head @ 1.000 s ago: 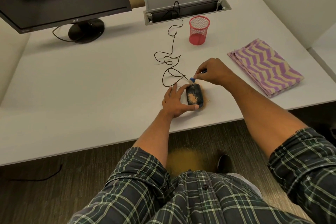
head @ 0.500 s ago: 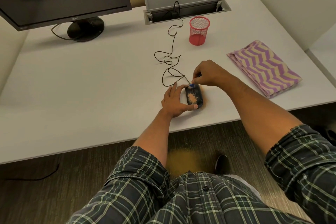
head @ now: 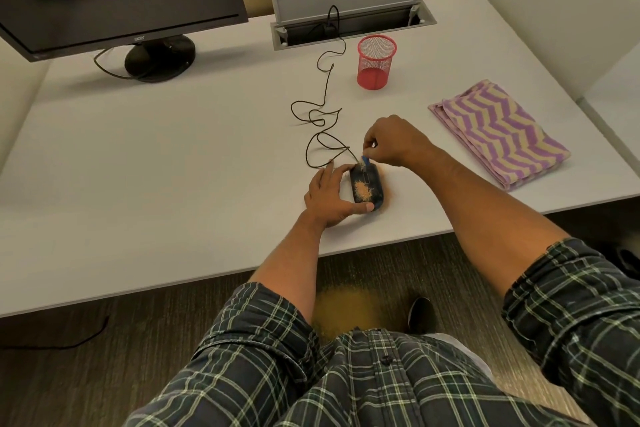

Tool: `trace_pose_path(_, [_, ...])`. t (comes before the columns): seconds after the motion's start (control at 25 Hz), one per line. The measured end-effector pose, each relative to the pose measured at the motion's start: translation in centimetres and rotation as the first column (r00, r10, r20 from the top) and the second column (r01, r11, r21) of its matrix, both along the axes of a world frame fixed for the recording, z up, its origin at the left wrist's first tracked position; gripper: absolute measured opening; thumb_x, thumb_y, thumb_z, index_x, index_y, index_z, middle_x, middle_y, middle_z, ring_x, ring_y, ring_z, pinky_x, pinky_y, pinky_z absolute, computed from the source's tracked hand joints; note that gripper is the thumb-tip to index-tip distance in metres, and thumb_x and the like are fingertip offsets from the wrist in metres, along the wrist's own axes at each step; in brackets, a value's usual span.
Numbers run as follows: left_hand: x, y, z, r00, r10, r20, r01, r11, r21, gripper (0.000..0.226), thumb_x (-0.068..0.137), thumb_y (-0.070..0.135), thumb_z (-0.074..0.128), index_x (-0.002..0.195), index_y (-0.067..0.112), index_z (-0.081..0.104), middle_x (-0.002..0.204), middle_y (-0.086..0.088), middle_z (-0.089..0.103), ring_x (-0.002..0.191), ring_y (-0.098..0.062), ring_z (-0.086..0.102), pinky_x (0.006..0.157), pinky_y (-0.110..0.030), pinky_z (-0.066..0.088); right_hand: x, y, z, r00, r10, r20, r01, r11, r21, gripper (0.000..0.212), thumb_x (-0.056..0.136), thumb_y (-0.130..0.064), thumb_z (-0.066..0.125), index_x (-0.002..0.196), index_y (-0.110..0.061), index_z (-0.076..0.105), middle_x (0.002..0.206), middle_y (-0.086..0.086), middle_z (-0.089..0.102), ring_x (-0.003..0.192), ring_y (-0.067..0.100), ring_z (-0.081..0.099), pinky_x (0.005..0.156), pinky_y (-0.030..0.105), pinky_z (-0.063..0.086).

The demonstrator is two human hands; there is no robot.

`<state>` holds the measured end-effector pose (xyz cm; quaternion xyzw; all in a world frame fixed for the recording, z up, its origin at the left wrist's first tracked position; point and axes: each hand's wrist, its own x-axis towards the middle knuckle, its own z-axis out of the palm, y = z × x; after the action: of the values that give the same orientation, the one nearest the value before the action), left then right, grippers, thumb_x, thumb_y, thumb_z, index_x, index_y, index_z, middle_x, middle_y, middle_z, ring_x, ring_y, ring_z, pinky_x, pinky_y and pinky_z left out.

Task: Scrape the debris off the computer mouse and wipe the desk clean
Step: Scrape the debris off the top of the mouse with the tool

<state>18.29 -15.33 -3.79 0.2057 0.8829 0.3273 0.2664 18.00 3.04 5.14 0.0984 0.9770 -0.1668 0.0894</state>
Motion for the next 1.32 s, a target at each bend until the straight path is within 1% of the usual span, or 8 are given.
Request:
trace_pose_path(0.24, [-0.1,0.2,0.2,1.000,-0.020,-0.001,0.020,0.998,-0.059,0.106,0.070,0.064,0.080,0.155,0.045,0.019,0.168,0.007,-0.002,0.154,-0.020,-0.007,0.120,-0.054,0.008,-0.6,-0.4,0.9,0.985,0.057,0.163,-0.053,0.998,-0.026,0.016,0.080,-0.020,0.078,0.093,-0.011,0.079,0.092,0.003,0.072,0.079,0.016,0.063,0.059,0.021,0.043])
trace_pose_path(0.44, [-0.1,0.2,0.2,1.000,-0.027,0.006,0.028,0.998,-0.063,0.106,0.069,0.064,0.080,0.154,0.045,0.019,0.168,0.007,-0.003,0.154,-0.019,-0.008,0.121,-0.054,0.007,-0.6,-0.6,0.3,0.994,0.019,0.110,-0.018,1.000,-0.015,0.017,0.081,-0.018,0.076,0.096,-0.011,0.079,0.096,0.004,0.074,0.084,0.018,0.065,0.069,0.026,0.050])
trace_pose_path(0.52, [-0.1,0.2,0.2,0.999,-0.033,0.006,0.034,0.997,-0.072,0.107,0.069,0.065,0.080,0.155,0.045,0.019,0.168,0.007,-0.003,0.154,-0.019,-0.008,0.121,-0.054,0.007,-0.6,-0.4,0.3,0.990,-0.005,0.144,0.013,0.999,-0.049,0.015,0.080,-0.018,0.078,0.093,-0.010,0.078,0.092,0.004,0.072,0.084,0.019,0.065,0.065,0.025,0.047])
trace_pose_path(0.68, [-0.2,0.1,0.2,0.999,-0.040,0.005,0.040,0.997,-0.064,0.107,0.069,0.066,0.079,0.155,0.046,0.019,0.168,0.008,-0.005,0.154,-0.019,-0.009,0.121,-0.053,0.007,-0.6,-0.1,0.0,0.996,-0.068,0.065,0.071,0.997,-0.035,0.011,0.080,-0.017,0.077,0.089,-0.011,0.079,0.090,0.005,0.074,0.078,0.018,0.065,0.062,0.027,0.045])
trace_pose_path(0.8, [-0.2,0.0,0.2,0.999,-0.043,0.005,0.043,0.997,-0.067,0.107,0.069,0.066,0.079,0.155,0.046,0.019,0.168,0.008,-0.005,0.153,-0.019,-0.009,0.121,-0.054,0.007,-0.5,0.0,-0.1,0.992,-0.053,0.115,0.058,0.997,-0.045,0.013,0.081,-0.018,0.077,0.090,-0.010,0.079,0.090,0.004,0.073,0.079,0.018,0.064,0.059,0.024,0.042])
trace_pose_path(1.0, [-0.4,0.1,-0.1,0.999,-0.046,0.008,0.046,0.997,-0.065,0.107,0.069,0.066,0.079,0.155,0.045,0.018,0.168,0.009,-0.006,0.153,-0.019,-0.010,0.121,-0.055,0.006,0.1,0.6,-0.3,0.995,-0.088,-0.055,0.084,0.995,-0.061,0.013,0.086,-0.021,0.070,0.092,-0.015,0.079,0.098,0.003,0.074,0.081,0.017,0.061,0.066,0.028,0.043])
trace_pose_path(1.2, [-0.2,0.1,0.0,0.999,-0.048,0.006,0.049,0.995,-0.083,0.108,0.070,0.066,0.078,0.156,0.045,0.017,0.168,0.009,-0.007,0.153,-0.020,-0.010,0.120,-0.056,0.007,0.5,1.0,0.5,0.996,0.008,0.092,0.006,0.989,-0.145,0.016,0.087,-0.020,0.072,0.098,-0.011,0.079,0.095,0.003,0.074,0.073,0.009,0.059,0.058,0.020,0.041])
trace_pose_path(1.32, [-0.2,0.2,0.1,0.999,-0.043,0.015,0.044,0.996,-0.076,0.107,0.070,0.065,0.079,0.155,0.046,0.017,0.168,0.009,-0.007,0.153,-0.019,-0.011,0.120,-0.055,0.006,0.5,0.6,0.0,0.999,-0.016,0.031,0.018,0.997,-0.079,0.016,0.088,-0.018,0.069,0.098,-0.011,0.079,0.100,0.005,0.074,0.082,0.016,0.062,0.066,0.025,0.042])
